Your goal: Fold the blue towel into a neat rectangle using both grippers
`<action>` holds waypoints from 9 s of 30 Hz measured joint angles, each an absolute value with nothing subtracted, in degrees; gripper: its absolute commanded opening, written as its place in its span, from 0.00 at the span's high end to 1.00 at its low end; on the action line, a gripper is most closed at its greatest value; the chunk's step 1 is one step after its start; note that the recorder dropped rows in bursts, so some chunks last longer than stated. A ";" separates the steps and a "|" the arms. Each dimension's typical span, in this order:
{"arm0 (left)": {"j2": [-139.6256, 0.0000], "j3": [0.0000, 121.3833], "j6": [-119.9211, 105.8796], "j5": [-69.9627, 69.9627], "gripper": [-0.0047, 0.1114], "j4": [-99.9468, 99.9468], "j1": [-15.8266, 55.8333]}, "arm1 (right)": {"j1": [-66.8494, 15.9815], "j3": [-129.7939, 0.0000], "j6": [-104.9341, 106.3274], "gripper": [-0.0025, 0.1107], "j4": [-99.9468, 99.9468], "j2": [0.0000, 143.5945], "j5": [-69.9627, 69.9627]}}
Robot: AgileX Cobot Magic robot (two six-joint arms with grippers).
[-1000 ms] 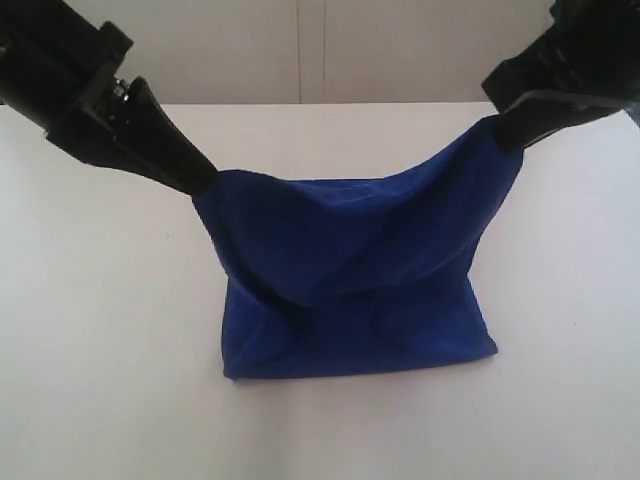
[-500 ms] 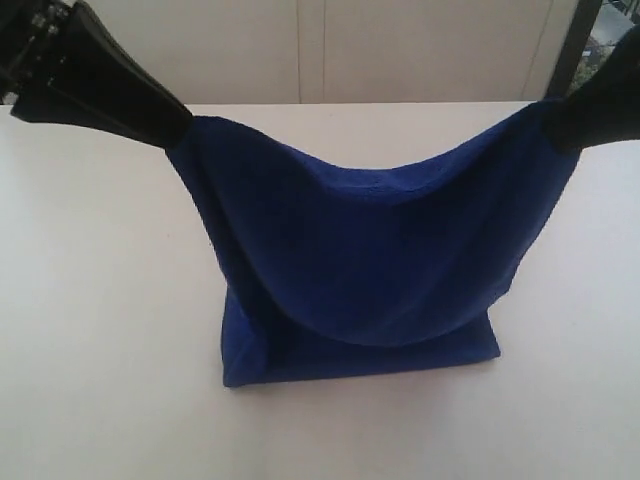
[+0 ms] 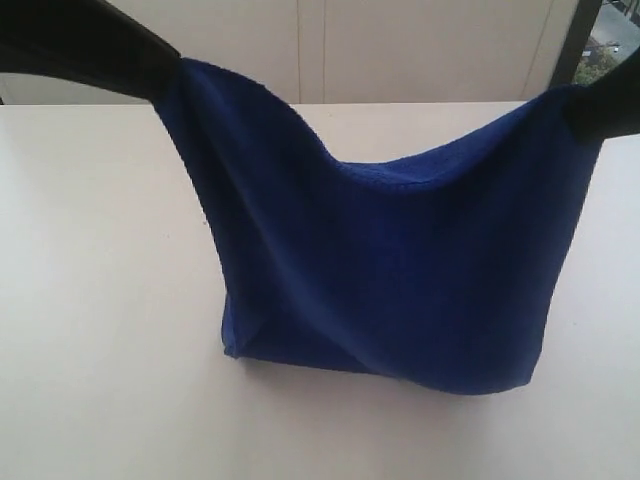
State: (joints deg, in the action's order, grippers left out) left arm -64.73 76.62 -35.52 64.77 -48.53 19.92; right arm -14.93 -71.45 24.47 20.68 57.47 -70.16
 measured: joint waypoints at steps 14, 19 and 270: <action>-66.29 59.73 -38.34 64.67 0.96 -46.16 19.92 | -14.93 -60.10 26.30 0.98 21.66 60.32 -69.51; -66.29 66.72 -38.58 64.67 0.96 -44.74 19.92 | -14.93 -61.85 26.30 0.98 20.01 60.45 -64.48; -125.50 96.64 -18.11 35.55 0.30 -34.97 11.46 | -10.36 -115.55 0.00 0.61 14.43 141.84 -31.76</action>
State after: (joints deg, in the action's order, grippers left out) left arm -125.50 96.64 -18.11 35.55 -34.97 11.46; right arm -10.36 -115.55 0.00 14.43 141.84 -31.76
